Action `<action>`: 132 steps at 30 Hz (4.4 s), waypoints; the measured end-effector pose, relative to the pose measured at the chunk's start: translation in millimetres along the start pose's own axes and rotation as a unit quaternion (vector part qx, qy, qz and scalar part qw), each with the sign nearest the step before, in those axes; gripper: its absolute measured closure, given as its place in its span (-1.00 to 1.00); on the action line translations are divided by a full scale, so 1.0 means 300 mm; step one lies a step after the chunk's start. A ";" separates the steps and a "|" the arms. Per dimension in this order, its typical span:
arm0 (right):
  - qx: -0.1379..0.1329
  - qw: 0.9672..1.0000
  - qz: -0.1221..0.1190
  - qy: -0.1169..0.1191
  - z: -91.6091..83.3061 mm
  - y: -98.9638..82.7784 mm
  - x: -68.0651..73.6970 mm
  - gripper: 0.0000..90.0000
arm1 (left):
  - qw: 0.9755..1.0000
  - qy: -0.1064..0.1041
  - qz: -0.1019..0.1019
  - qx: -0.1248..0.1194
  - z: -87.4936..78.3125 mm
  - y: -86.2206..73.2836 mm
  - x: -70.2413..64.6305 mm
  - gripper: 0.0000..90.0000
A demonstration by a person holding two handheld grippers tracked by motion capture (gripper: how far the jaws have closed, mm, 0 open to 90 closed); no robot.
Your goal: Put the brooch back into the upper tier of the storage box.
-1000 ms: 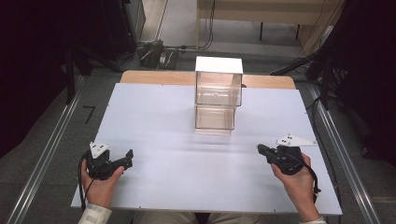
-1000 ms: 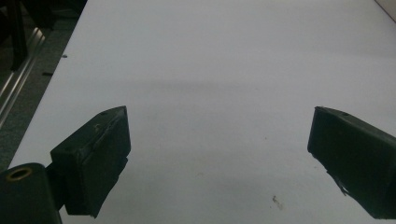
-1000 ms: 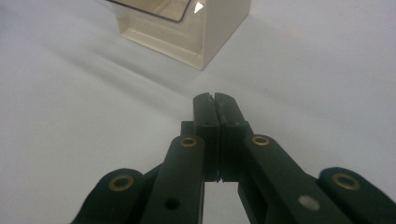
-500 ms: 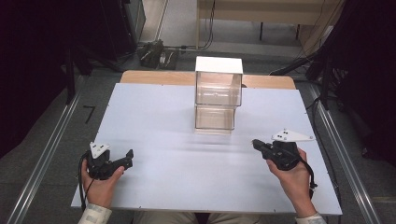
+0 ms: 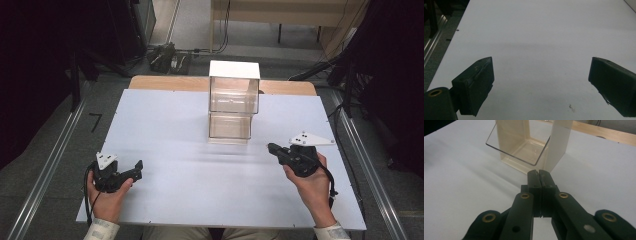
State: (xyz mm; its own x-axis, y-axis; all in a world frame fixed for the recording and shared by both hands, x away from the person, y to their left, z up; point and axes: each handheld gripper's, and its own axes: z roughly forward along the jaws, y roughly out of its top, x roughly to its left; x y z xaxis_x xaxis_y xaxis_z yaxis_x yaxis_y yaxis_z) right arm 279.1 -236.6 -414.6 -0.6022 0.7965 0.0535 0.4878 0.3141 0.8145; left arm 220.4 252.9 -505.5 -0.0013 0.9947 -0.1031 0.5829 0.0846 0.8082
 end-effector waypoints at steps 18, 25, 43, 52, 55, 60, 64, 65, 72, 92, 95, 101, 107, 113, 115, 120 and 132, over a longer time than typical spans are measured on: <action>-0.022 1.000 -0.011 0.008 0.000 0.071 0.024 0.93 | 1.000 0.000 0.000 -0.002 -0.001 0.000 -0.001 -0.83; -0.032 0.999 -0.015 0.011 0.003 0.097 0.033 0.93 | 1.000 -0.001 -0.001 -0.001 0.000 -0.001 0.000 -0.83; -0.051 0.998 -0.022 0.018 0.010 0.154 0.051 0.93 | 1.000 -0.002 -0.003 -0.003 -0.002 -0.001 0.002 -0.83; -0.065 0.997 -0.021 0.021 0.010 0.169 0.054 0.93 | 1.000 -0.002 -0.004 -0.003 -0.003 -0.001 0.002 -0.84; -0.070 0.997 -0.022 0.023 0.009 0.176 0.058 0.93 | 1.000 -0.002 -0.003 -0.003 -0.003 -0.001 0.002 -0.83; -0.079 0.996 -0.024 0.024 0.007 0.188 0.063 0.93 | 1.000 -0.003 -0.004 -0.003 -0.003 0.000 0.002 -0.83; -0.083 0.996 -0.026 0.026 0.008 0.197 0.065 0.93 | 1.000 -0.004 -0.004 -0.004 -0.004 0.000 0.003 -0.83; -0.083 0.996 -0.025 0.026 0.008 0.199 0.064 0.93 | 1.000 -0.004 -0.004 -0.004 -0.004 0.000 0.003 -0.83; -0.091 0.995 -0.026 0.026 0.007 0.213 0.066 0.93 | 1.000 -0.004 -0.005 -0.004 -0.004 0.000 0.003 -0.84; -0.112 0.993 -0.025 0.027 0.013 0.271 0.067 0.93 | 1.000 -0.005 -0.006 -0.007 -0.008 0.001 0.006 -0.83; -0.111 0.993 -0.025 0.025 0.016 0.277 0.066 0.93 | 1.000 -0.005 -0.006 -0.007 -0.008 0.001 0.006 -0.83; -0.111 0.993 -0.022 0.024 0.027 0.285 0.063 0.93 | 1.000 -0.005 -0.006 -0.008 -0.008 0.001 0.007 -0.83; -0.109 0.994 -0.019 0.022 0.042 0.296 0.057 0.93 | 1.000 -0.006 -0.006 -0.007 -0.009 0.002 0.007 -0.83; -0.107 0.994 -0.014 0.019 0.057 0.303 0.048 0.93 | 1.000 -0.006 -0.008 -0.008 -0.008 0.002 0.007 -0.83; -0.105 0.994 -0.013 0.018 0.065 0.307 0.044 0.93 | 1.000 -0.006 -0.007 -0.008 -0.008 0.002 0.007 -0.83; -0.105 0.994 -0.011 0.018 0.081 0.317 0.042 0.91 | 1.000 -0.006 -0.007 -0.007 -0.008 0.002 0.007 -0.83; -0.121 0.992 -0.021 0.040 0.083 0.326 0.058 0.18 | 1.000 -0.006 -0.008 -0.007 -0.007 0.001 0.007 -0.83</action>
State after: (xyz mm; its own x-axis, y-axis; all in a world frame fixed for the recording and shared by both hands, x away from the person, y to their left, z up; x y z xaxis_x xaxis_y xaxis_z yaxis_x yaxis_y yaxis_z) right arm 332.2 -179.2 -348.3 -0.6715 0.7391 0.0538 0.3014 0.2061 0.9310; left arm 218.9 255.3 -504.2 -0.0009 0.9925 -0.1225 0.5710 0.1011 0.8147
